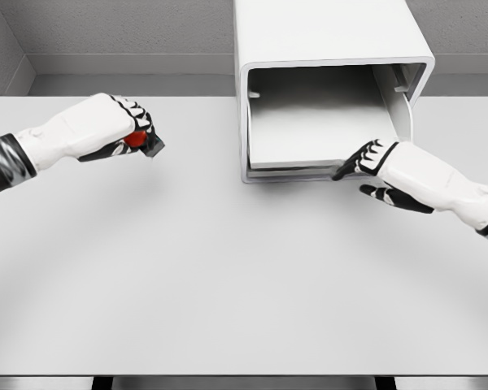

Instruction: Slide open multi-storey tabletop storage cabinets and put open load switch and slide close multi-storey tabletop storage cabinets

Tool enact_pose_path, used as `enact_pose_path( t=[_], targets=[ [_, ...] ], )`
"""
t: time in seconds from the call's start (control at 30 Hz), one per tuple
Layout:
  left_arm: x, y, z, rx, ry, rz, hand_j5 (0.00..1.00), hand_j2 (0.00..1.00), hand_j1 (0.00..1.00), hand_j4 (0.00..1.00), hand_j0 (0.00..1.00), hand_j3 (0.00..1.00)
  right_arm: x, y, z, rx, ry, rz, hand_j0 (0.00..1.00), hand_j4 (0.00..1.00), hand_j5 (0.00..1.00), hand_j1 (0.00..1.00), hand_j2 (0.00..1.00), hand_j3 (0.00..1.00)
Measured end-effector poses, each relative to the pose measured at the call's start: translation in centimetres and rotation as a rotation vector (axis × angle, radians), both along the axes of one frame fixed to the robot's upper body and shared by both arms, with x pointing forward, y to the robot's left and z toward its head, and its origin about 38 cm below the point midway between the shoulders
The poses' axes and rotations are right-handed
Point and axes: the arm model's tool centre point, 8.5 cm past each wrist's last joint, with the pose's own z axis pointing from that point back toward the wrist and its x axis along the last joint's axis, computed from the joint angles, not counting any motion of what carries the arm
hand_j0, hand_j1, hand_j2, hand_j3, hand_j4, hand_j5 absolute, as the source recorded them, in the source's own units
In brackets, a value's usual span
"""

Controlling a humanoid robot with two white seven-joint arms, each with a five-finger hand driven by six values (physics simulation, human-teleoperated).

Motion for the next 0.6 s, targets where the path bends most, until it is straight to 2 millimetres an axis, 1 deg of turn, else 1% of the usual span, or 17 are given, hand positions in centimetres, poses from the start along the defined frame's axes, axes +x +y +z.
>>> enact_pose_path(
  t=[0.1, 0.2, 0.27, 0.4, 0.6],
  targets=[
    [-0.4, -0.4, 0.6, 0.0, -0.023, -0.012, 0.38, 0.38, 0.38, 0.38, 0.38, 0.38, -0.2, -0.6, 0.7, -0.001, -0.014, -0.01, 0.64, 0.64, 0.64, 0.64, 0.64, 0.64],
    [-0.8, -0.8, 1.2, -0.001, -0.045, -0.027, 0.38, 0.38, 0.38, 0.38, 0.38, 0.38, -0.6, -1.6, 1.0, -0.002, -0.014, -0.033, 0.65, 0.65, 0.65, 0.65, 0.65, 0.65],
    [-1.1, -1.3, 1.7, -0.009, -0.063, -0.039, 0.38, 0.38, 0.38, 0.38, 0.38, 0.38, -0.5, -2.1, 1.6, 0.001, -0.029, -0.044, 0.65, 0.65, 0.65, 0.65, 0.65, 0.65],
    [-1.3, -1.8, 2.3, -0.029, -0.087, -0.047, 0.38, 0.38, 0.38, 0.38, 0.38, 0.38, -0.2, -2.5, 2.5, 0.006, -0.053, -0.055, 0.65, 0.65, 0.65, 0.65, 0.65, 0.65],
    [-1.3, -3.2, 2.9, -0.076, -0.111, -0.069, 0.38, 0.38, 0.38, 0.38, 0.38, 0.38, -0.1, -3.3, 3.3, 0.015, -0.076, -0.082, 0.65, 0.65, 0.65, 0.65, 0.65, 0.65]
  ],
)
